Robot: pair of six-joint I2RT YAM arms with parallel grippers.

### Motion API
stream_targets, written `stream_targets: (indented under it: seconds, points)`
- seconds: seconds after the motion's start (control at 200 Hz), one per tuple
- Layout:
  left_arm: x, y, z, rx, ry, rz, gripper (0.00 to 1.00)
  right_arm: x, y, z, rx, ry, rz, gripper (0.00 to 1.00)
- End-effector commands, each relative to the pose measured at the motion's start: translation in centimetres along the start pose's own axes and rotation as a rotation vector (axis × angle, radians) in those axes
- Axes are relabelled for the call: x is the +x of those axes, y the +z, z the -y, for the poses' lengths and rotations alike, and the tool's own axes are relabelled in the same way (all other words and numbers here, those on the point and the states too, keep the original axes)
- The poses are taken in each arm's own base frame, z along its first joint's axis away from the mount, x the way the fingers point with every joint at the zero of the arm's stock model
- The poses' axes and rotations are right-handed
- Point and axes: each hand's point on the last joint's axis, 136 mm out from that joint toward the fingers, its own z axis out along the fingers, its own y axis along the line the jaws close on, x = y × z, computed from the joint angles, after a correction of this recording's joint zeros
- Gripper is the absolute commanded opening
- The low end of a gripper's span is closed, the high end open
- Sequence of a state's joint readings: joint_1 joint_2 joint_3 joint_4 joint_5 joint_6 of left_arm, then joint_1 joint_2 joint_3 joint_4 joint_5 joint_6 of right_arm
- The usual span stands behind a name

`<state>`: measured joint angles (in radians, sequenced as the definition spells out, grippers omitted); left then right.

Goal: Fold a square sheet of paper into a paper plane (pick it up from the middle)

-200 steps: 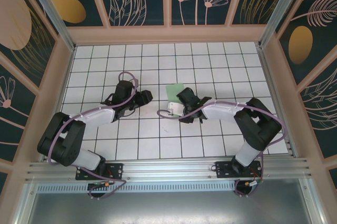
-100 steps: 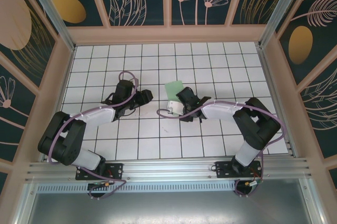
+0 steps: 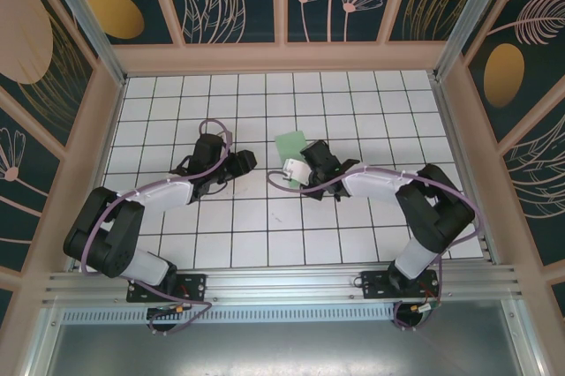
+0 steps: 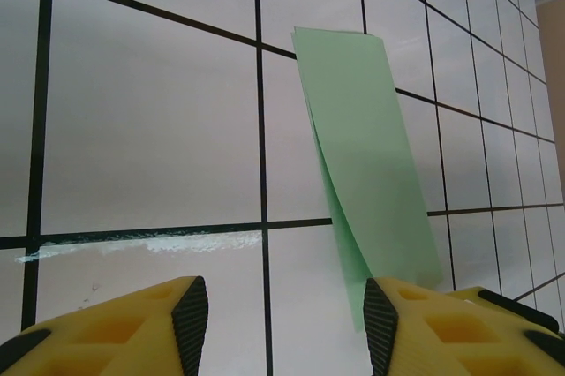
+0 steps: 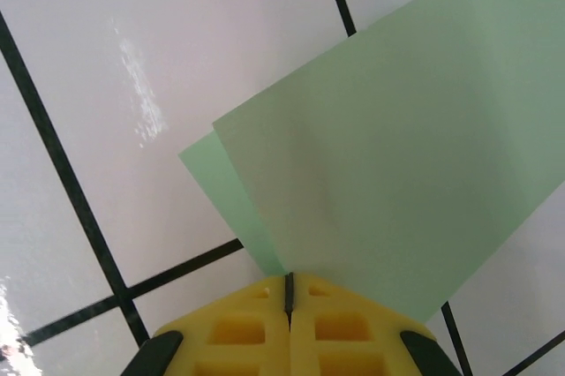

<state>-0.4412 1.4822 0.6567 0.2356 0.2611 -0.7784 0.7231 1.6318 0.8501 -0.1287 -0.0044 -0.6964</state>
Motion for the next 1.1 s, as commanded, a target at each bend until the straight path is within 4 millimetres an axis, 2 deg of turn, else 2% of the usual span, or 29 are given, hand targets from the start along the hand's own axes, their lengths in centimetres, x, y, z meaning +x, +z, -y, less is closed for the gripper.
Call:
stream_targets:
  seconds: [0.0, 0.105, 0.245, 0.315, 0.37, 0.475, 0.605, 0.736, 0.791, 0.991, 1.096]
  points:
    - [-1.2, -0.1, 1.9, 0.062, 0.012, 0.018, 0.53, -3.2, -2.1, -0.3, -0.057, 0.126, 0.154, 0.00]
    - [-1.2, 0.0, 2.5, 0.095, -0.007, 0.010, 0.54, -3.9, -2.6, -0.2, -0.058, 0.199, 0.184, 0.00]
    - [-0.9, 0.2, 2.9, 0.125, -0.031, -0.005, 0.56, -2.9, -2.3, 0.0, -0.018, 0.194, 0.151, 0.00]
    - [-1.0, 0.1, 2.7, 0.119, -0.030, 0.001, 0.57, -2.3, -2.2, -0.4, -0.024, 0.139, 0.133, 0.24]
    - [-0.9, 0.1, 2.7, 0.114, -0.028, -0.002, 0.57, -1.2, -1.6, 0.4, 0.023, 0.103, 0.076, 0.32]
    - [-0.8, 0.2, 2.4, 0.104, -0.022, -0.004, 0.57, 0.4, -0.4, 0.6, 0.022, -0.027, -0.041, 0.34]
    - [-0.8, 0.3, 2.2, 0.099, -0.023, -0.003, 0.57, -0.6, -0.3, 1.2, 0.029, -0.099, -0.015, 0.36]
    - [-0.7, 0.4, 2.1, 0.094, -0.016, -0.006, 0.57, -0.6, 0.0, 1.2, 0.007, -0.150, -0.035, 0.43]
    - [-0.7, 0.4, 2.0, 0.089, -0.013, -0.007, 0.57, -0.5, 0.3, 0.3, -0.045, -0.166, -0.032, 0.43]
    - [-0.6, 0.5, 1.9, 0.085, -0.011, -0.005, 0.57, 0.0, 0.9, -0.7, -0.109, -0.177, -0.049, 0.43]
    - [-0.4, 0.5, 1.6, 0.080, -0.012, -0.010, 0.57, 0.1, 1.3, -0.6, -0.105, -0.185, -0.049, 0.43]
